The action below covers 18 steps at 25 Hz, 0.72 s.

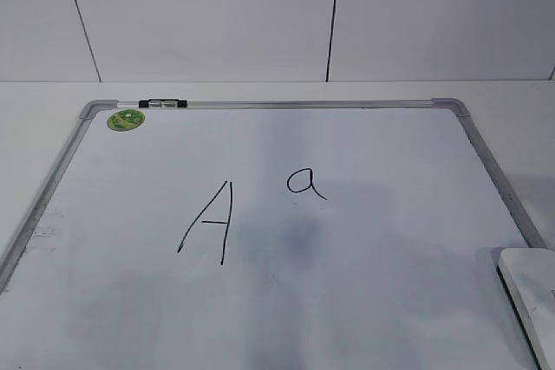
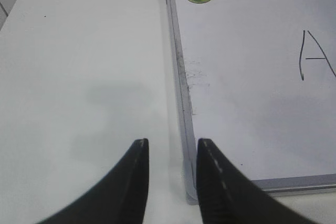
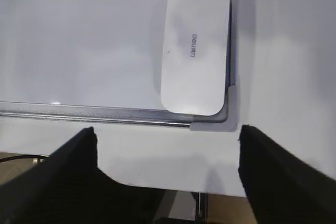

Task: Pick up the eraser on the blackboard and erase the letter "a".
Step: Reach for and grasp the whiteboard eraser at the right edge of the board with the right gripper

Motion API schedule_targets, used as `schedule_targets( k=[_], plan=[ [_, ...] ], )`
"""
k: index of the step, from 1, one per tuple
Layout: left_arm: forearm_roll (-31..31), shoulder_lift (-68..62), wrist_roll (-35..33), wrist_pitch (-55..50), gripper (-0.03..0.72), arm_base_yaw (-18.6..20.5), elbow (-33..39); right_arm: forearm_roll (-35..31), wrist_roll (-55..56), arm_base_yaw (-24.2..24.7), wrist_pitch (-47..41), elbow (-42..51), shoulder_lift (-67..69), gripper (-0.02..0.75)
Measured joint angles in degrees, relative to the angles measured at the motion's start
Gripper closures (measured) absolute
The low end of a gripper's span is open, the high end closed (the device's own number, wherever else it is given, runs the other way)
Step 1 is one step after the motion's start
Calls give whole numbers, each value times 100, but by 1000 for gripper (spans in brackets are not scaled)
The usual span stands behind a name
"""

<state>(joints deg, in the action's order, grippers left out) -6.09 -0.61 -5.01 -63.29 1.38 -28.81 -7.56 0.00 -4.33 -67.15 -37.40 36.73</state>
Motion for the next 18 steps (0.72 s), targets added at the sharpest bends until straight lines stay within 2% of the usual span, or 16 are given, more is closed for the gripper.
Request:
schedule_targets(
  k=[8, 18],
  plan=[
    [0, 0, 0, 0, 453, 0, 0, -102, 246, -13, 30, 0, 363, 72],
    [0, 0, 0, 0, 453, 0, 0, 678, 550, -144, 66, 0, 867, 71]
  ],
)
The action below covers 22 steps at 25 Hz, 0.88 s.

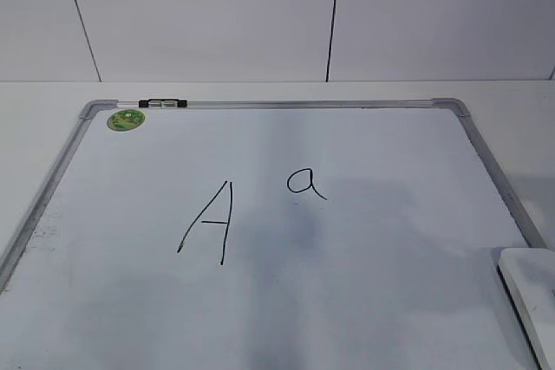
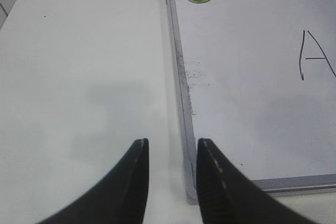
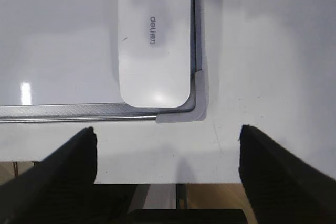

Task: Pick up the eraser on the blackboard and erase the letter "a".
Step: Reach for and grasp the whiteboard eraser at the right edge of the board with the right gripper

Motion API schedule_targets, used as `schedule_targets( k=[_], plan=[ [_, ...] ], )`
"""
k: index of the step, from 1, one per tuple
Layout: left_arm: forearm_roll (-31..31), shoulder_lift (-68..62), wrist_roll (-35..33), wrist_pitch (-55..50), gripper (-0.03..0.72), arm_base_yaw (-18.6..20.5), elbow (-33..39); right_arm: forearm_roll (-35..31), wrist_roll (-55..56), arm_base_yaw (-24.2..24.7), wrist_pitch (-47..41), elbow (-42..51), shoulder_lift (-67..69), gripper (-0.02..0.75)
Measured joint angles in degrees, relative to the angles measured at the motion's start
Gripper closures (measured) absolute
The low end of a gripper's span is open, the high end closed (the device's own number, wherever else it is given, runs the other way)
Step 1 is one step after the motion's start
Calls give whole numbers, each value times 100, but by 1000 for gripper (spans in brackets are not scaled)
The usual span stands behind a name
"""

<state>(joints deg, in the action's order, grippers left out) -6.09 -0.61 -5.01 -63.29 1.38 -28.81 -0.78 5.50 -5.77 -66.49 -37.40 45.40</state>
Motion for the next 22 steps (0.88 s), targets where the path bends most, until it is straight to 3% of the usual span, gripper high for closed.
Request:
schedule_targets(
  k=[22],
  plan=[
    [0, 0, 0, 0, 454, 0, 0, -236, -304, -61, 1000, -2, 2293, 71]
  ],
)
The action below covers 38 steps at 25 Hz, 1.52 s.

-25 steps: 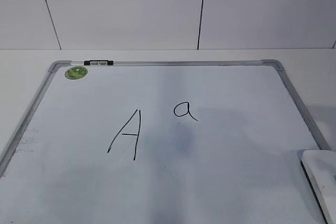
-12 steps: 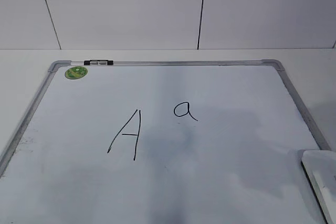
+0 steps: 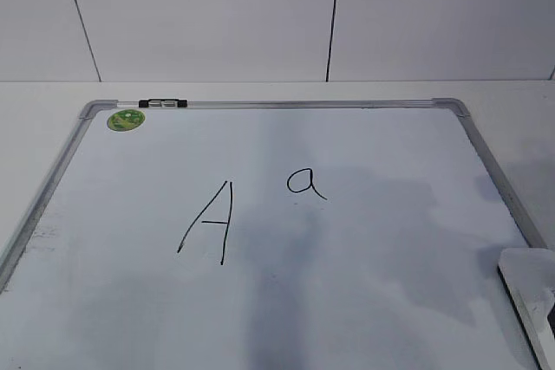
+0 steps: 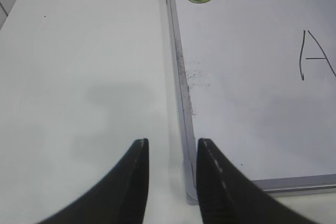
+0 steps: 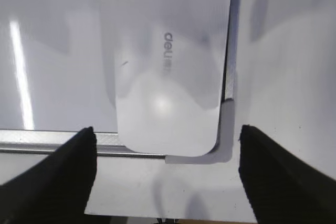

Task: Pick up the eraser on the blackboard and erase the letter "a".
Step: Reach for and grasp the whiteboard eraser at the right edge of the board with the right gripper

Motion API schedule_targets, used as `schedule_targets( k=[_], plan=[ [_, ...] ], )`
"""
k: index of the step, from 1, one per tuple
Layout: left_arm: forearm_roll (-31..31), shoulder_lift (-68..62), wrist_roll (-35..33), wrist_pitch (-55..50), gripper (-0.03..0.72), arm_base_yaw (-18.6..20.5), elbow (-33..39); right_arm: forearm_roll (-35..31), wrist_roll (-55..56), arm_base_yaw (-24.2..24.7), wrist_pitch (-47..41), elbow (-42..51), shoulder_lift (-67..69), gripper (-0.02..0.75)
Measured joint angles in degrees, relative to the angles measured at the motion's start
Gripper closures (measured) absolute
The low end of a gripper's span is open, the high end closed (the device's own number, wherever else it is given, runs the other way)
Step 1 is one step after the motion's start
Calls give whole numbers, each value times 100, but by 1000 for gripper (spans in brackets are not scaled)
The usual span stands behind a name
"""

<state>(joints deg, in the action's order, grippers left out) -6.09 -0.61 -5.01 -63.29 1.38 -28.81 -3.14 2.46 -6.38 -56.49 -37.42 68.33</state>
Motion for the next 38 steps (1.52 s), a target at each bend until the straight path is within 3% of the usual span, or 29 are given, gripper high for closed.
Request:
schedule_targets(
  k=[9, 38],
  plan=[
    [0, 0, 0, 0, 453, 0, 0, 151, 169, -321, 375, -84, 646, 71],
    [0, 0, 0, 0, 453, 0, 0, 491, 728, -321, 699, -312, 1400, 71]
  ],
)
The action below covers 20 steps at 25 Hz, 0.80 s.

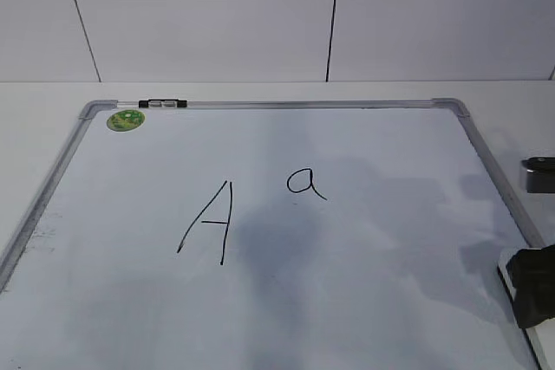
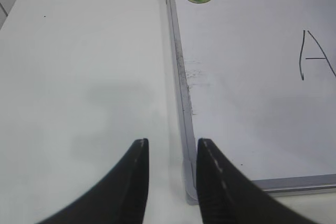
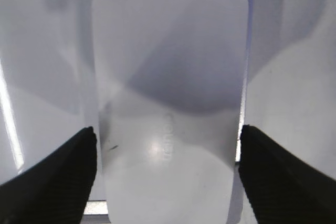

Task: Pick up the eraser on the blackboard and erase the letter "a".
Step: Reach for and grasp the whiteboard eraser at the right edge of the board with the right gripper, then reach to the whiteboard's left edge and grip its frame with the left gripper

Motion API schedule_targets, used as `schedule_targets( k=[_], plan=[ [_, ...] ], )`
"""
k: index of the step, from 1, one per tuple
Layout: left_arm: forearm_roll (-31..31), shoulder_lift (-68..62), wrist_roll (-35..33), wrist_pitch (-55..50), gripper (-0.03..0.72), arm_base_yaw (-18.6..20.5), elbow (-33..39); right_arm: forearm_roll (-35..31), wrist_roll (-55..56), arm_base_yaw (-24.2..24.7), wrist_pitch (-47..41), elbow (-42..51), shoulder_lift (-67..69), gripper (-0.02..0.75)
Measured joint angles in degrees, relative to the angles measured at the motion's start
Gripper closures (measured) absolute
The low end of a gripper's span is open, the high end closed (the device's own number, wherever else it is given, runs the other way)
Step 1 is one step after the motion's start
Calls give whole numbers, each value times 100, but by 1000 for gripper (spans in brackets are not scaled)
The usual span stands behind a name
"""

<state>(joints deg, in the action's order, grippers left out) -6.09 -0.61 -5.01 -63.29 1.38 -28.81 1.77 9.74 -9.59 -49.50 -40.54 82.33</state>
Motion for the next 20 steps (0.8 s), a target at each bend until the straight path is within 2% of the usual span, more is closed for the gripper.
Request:
schedule_targets(
  k=[13, 20],
  plan=[
    [0, 0, 0, 0, 453, 0, 0, 4, 36, 0, 70, 0, 209, 73],
    [0, 0, 0, 0, 453, 0, 0, 4, 105, 0, 70, 0, 209, 115]
  ],
)
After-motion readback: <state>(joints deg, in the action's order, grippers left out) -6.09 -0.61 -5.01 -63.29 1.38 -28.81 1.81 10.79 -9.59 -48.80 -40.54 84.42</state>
